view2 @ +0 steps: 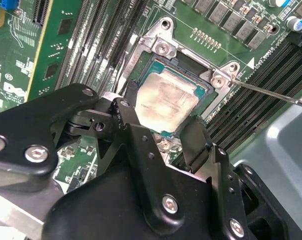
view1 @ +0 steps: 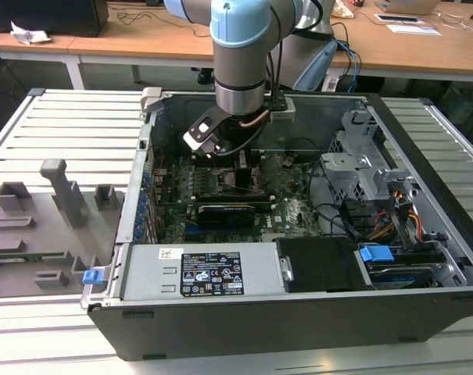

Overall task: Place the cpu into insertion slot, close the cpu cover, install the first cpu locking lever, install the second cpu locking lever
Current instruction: 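Place the cpu into insertion slot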

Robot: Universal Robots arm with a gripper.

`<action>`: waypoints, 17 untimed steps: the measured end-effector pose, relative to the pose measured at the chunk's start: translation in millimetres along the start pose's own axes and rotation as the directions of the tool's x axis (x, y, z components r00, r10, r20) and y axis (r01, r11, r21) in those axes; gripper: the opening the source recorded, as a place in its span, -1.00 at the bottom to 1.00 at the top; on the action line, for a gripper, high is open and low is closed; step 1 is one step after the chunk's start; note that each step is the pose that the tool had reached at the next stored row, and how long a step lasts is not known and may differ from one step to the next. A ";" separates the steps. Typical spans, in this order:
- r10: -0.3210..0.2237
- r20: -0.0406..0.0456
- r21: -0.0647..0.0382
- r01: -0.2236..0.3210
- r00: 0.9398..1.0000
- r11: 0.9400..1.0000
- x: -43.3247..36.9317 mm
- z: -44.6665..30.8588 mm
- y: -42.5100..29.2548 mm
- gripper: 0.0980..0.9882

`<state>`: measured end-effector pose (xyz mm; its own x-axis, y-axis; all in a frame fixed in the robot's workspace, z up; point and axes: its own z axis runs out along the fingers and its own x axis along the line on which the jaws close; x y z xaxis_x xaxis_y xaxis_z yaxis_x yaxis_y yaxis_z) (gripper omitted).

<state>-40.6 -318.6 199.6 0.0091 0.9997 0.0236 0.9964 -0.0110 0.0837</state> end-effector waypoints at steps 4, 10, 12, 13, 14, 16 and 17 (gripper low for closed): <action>-0.001 -0.001 0.000 0.001 1.000 1.000 1.4 0.6 0.3 0.15; -0.001 0.002 0.000 0.001 1.000 1.000 1.7 -11.6 1.3 0.13; -0.001 0.009 0.001 0.001 1.000 1.000 1.1 -12.7 1.7 -0.44; -0.001 0.009 0.001 0.001 1.000 1.000 0.3 -12.8 1.7 -0.57; -0.001 0.009 0.001 0.001 1.000 1.000 0.3 -13.1 1.7 -0.71; -0.001 0.010 0.001 0.001 1.000 1.000 0.2 -13.7 1.8 -0.84; -0.001 0.010 0.001 0.001 1.000 1.000 0.2 -14.1 1.8 -0.98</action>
<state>-39.9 -318.7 213.8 0.0087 0.9999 0.0139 0.9965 -0.0098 0.0831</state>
